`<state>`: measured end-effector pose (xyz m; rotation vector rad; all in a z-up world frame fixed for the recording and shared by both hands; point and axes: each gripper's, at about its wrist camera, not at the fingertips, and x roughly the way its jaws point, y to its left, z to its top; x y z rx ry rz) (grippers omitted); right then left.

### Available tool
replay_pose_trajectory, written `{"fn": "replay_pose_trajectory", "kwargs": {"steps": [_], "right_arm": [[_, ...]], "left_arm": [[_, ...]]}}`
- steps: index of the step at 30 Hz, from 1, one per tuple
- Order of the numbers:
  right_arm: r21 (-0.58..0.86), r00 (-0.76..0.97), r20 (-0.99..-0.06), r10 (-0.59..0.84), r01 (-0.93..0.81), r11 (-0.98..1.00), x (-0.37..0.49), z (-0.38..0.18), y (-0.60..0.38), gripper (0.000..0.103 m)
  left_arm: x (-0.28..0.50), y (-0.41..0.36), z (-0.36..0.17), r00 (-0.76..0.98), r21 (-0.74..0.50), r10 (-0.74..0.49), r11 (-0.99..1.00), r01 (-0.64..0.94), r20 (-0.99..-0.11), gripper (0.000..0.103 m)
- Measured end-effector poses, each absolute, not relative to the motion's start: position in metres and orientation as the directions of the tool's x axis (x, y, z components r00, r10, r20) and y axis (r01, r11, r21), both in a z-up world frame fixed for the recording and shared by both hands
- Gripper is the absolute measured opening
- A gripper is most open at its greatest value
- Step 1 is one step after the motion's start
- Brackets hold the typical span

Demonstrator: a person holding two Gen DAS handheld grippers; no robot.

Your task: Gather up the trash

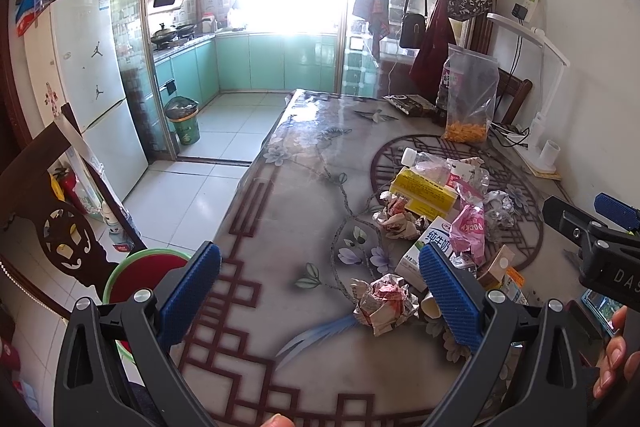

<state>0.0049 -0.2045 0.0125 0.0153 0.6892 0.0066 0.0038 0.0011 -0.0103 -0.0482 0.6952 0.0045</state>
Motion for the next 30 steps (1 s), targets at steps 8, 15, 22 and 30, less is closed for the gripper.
{"fn": "replay_pose_trajectory", "kwargs": {"steps": [8,15,22,30], "right_arm": [[0.017,0.771,-0.636,0.012,-0.002,1.0,0.005,0.012,-0.204,0.1],[0.011,0.767,-0.642,0.008,-0.002,1.0,0.006,0.012,-0.205,0.1],[0.016,0.764,-0.645,0.007,0.005,1.0,0.006,0.01,-0.208,0.1],[-0.002,0.763,-0.646,0.004,-0.007,1.0,0.008,-0.006,-0.225,0.1]], "left_arm": [[0.005,0.002,-0.012,0.762,-0.045,-0.002,0.998,-0.036,-0.647,0.095],[0.006,0.006,-0.012,0.761,-0.084,-0.034,0.996,-0.027,-0.647,0.095],[0.004,0.01,-0.01,0.789,-0.076,-0.009,0.996,-0.049,-0.614,0.095],[0.016,-0.01,-0.029,0.758,0.008,-0.052,0.997,0.076,-0.65,0.095]]}}
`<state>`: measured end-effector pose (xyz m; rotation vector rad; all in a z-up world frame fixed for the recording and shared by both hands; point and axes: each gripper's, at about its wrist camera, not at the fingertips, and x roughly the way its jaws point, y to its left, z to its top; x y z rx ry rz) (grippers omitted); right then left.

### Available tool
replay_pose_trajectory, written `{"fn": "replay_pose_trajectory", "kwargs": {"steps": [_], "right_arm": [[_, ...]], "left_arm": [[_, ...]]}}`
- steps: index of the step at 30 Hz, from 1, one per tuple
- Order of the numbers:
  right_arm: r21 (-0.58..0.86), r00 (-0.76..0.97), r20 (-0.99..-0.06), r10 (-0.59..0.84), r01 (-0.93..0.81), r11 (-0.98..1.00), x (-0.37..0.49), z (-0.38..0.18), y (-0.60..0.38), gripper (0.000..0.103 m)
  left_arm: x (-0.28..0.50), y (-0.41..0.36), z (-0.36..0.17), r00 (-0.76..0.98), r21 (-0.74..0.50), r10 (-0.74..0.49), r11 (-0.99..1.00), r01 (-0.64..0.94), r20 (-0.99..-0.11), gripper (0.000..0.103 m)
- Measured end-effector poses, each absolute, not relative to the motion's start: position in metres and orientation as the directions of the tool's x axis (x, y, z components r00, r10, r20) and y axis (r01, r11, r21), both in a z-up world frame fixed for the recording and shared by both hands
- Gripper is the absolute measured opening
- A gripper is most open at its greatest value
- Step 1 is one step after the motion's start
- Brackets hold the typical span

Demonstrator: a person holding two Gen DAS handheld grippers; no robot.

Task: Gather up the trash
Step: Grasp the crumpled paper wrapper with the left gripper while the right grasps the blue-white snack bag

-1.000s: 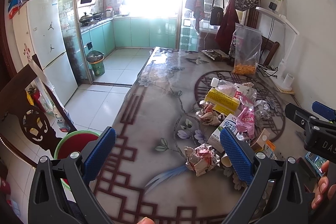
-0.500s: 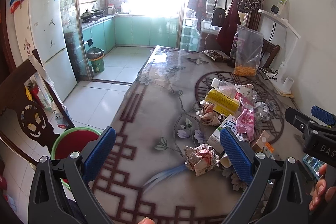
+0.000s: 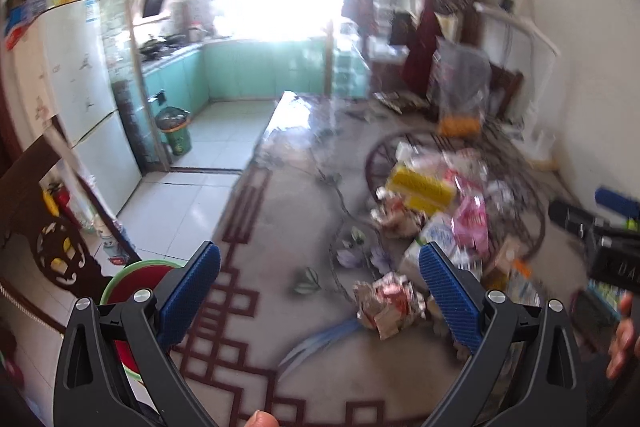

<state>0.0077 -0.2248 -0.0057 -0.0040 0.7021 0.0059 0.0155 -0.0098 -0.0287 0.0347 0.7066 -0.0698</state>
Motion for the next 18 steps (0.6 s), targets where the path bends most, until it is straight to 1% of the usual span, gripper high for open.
{"fn": "replay_pose_trajectory", "kwargs": {"steps": [2,4,6,8,10,13,16,17,18], "right_arm": [[-0.009,0.758,-0.653,-0.006,0.001,1.0,0.008,-0.015,-0.237,0.1],[-0.002,0.751,-0.661,-0.015,0.017,1.0,0.009,-0.028,-0.252,0.1],[0.01,0.731,-0.682,-0.028,0.047,0.999,0.01,-0.044,-0.269,0.1],[0.048,0.705,-0.709,-0.017,0.072,0.996,0.012,-0.06,-0.282,0.1],[0.118,0.691,-0.722,0.027,0.085,0.989,0.013,-0.075,-0.296,0.1],[0.149,0.666,-0.744,0.051,0.092,0.985,0.015,-0.088,-0.302,0.1],[0.185,0.649,-0.753,0.105,0.056,0.981,0.014,-0.096,-0.299,0.1],[0.2,0.64,-0.758,0.123,0.049,0.978,0.015,-0.099,-0.299,0.1],[0.227,0.628,-0.763,0.152,0.04,0.973,0.015,-0.102,-0.3,0.1]], "left_arm": [[0.016,-0.021,-0.041,0.742,0.052,-0.068,0.989,0.138,-0.667,0.095],[0.021,-0.032,-0.058,0.706,0.072,-0.095,0.976,0.203,-0.702,0.095],[0.03,-0.04,-0.077,0.631,0.028,-0.154,0.963,0.269,-0.761,0.095],[0.041,-0.047,-0.098,0.554,-0.044,-0.203,0.957,0.286,-0.807,0.095],[0.05,-0.052,-0.113,0.524,-0.076,-0.217,0.958,0.277,-0.823,0.095],[0.063,-0.06,-0.13,0.494,-0.103,-0.221,0.961,0.256,-0.841,0.094],[0.075,-0.068,-0.141,0.457,-0.114,-0.231,0.956,0.269,-0.859,0.083],[0.078,-0.071,-0.145,0.45,-0.105,-0.225,0.955,0.277,-0.864,0.071],[0.08,-0.073,-0.148,0.44,-0.103,-0.224,0.954,0.283,-0.869,0.051]]}}
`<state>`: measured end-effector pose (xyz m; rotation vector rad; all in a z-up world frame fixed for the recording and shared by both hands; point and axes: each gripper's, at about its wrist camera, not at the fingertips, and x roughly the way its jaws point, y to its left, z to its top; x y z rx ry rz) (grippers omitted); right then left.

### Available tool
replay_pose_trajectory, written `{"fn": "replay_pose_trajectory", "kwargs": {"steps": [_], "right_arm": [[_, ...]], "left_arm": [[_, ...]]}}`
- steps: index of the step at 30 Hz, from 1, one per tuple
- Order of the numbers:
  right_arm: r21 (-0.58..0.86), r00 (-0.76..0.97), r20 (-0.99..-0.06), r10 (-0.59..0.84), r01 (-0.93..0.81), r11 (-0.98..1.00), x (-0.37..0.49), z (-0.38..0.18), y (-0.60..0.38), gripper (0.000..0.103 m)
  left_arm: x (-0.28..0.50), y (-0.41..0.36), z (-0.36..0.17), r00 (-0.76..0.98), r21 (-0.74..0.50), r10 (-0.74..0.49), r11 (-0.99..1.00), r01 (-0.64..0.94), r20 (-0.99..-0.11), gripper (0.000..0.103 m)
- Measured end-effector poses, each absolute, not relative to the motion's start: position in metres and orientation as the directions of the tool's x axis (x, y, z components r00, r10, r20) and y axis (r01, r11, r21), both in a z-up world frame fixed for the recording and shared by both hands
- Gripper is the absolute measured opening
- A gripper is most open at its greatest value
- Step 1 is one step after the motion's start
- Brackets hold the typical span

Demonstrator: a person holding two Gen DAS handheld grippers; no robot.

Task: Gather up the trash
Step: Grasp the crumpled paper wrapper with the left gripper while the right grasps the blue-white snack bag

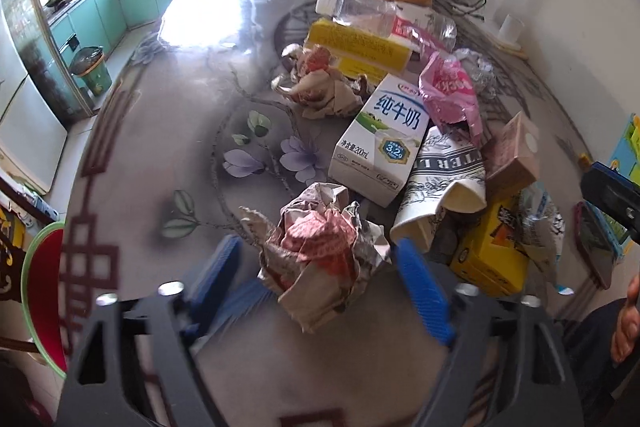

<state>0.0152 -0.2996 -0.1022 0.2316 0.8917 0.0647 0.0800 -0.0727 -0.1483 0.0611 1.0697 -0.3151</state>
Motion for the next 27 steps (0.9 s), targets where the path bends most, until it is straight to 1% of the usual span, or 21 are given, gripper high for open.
{"fn": "replay_pose_trajectory", "kwargs": {"steps": [2,3,5,8,12,14,15,16,17,19,20,22,24,27], "right_arm": [[0.264,0.608,-0.769,0.197,0.021,0.964,0.016,-0.107,-0.298,0.1],[0.268,0.601,-0.772,0.208,0.011,0.963,0.016,-0.109,-0.296,0.1],[0.253,0.591,-0.78,0.204,0.0,0.967,0.016,-0.11,-0.292,0.1],[0.259,0.553,-0.805,0.215,0.001,0.966,0.02,-0.12,-0.291,0.1],[0.306,0.522,-0.815,0.252,0.018,0.952,0.02,-0.128,-0.294,0.099],[0.301,0.509,-0.824,0.249,0.021,0.953,0.02,-0.129,-0.293,0.095],[0.292,0.504,-0.829,0.243,0.019,0.956,0.02,-0.131,-0.291,0.087],[0.283,0.497,-0.834,0.239,0.014,0.959,0.021,-0.132,-0.289,0.077],[0.281,0.491,-0.837,0.242,0.007,0.96,0.021,-0.133,-0.287,0.071],[0.287,0.478,-0.84,0.256,-0.008,0.958,0.022,-0.136,-0.284,0.049],[0.291,0.472,-0.842,0.262,-0.012,0.957,0.022,-0.137,-0.283,0.044],[0.3,0.469,-0.84,0.273,-0.017,0.954,0.021,-0.139,-0.283,0.027],[0.315,0.481,-0.83,0.283,-0.015,0.949,0.02,-0.137,-0.285,0.018],[0.342,0.494,-0.815,0.302,-0.009,0.939,0.019,-0.135,-0.288,0.011]], "left_arm": [[0.083,-0.071,-0.15,0.442,-0.112,-0.228,0.955,0.274,-0.867,0.046],[0.083,-0.068,-0.149,0.444,-0.127,-0.239,0.955,0.268,-0.864,0.043],[0.08,-0.061,-0.144,0.457,-0.143,-0.246,0.958,0.249,-0.854,0.041],[0.075,-0.049,-0.133,0.508,-0.139,-0.241,0.963,0.23,-0.827,0.041],[0.066,-0.034,-0.118,0.542,-0.156,-0.253,0.963,0.218,-0.801,0.042],[0.063,-0.032,-0.112,0.556,-0.143,-0.246,0.964,0.223,-0.794,0.042],[0.061,-0.032,-0.108,0.564,-0.136,-0.244,0.964,0.228,-0.789,0.043],[0.061,-0.032,-0.105,0.568,-0.134,-0.246,0.964,0.232,-0.786,0.043],[0.059,-0.032,-0.102,0.573,-0.133,-0.249,0.963,0.236,-0.781,0.043],[0.059,-0.032,-0.098,0.58,-0.134,-0.255,0.96,0.244,-0.773,0.044],[0.059,-0.032,-0.096,0.582,-0.136,-0.259,0.96,0.247,-0.771,0.044],[0.057,-0.032,-0.093,0.584,-0.137,-0.263,0.958,0.251,-0.768,0.044],[0.055,-0.03,-0.091,0.586,-0.135,-0.262,0.958,0.252,-0.767,0.044],[0.053,-0.026,-0.09,0.59,-0.136,-0.257,0.961,0.242,-0.765,0.044]]}}
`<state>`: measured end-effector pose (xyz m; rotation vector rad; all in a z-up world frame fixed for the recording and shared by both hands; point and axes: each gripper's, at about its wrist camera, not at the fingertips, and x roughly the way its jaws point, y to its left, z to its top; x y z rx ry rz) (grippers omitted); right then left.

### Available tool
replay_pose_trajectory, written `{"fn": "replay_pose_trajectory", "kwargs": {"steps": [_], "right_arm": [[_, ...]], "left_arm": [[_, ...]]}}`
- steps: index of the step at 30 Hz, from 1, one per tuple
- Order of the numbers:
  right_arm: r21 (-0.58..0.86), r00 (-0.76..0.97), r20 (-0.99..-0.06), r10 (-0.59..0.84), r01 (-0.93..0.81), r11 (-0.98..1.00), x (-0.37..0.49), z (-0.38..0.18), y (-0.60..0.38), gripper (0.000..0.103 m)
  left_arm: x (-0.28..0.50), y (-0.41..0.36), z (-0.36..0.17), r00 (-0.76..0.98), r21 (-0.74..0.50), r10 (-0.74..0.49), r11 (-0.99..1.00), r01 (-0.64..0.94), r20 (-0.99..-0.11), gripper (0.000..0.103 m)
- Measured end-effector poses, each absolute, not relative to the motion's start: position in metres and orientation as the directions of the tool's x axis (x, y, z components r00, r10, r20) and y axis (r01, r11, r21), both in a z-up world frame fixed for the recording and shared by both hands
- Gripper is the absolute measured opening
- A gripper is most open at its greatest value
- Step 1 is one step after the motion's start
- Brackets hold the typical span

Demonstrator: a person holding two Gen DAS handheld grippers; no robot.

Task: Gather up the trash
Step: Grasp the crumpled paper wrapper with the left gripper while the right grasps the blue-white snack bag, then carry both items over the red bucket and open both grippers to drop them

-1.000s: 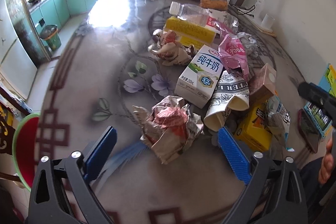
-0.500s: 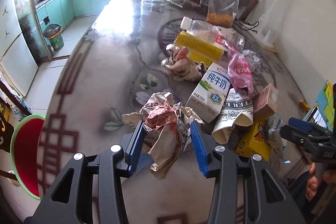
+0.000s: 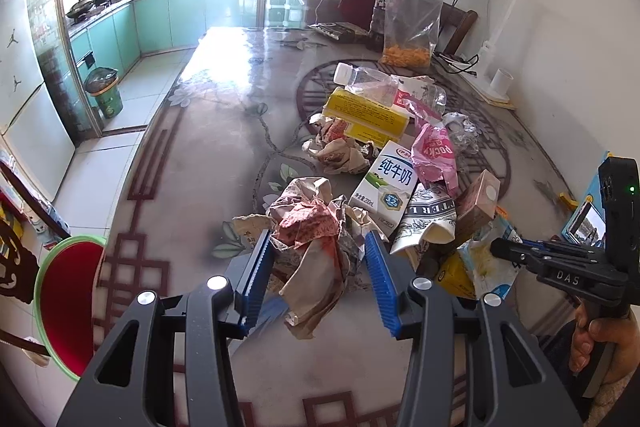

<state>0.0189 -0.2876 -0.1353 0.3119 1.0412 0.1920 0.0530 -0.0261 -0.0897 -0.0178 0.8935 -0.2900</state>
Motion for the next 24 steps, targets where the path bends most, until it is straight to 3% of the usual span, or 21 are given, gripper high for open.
{"fn": "replay_pose_trajectory", "kwargs": {"steps": [6,24], "right_arm": [[0.361,0.511,-0.799,0.316,-0.013,0.933,0.019,-0.131,-0.288,0.006],[0.431,0.556,-0.73,0.398,-0.078,0.899,0.016,-0.119,-0.285,0.005]], "left_arm": [[0.051,-0.013,-0.089,0.599,-0.138,-0.236,0.969,0.206,-0.765,0.044],[0.048,0.0,-0.086,0.615,-0.146,-0.226,0.973,0.177,-0.755,0.044]]}}
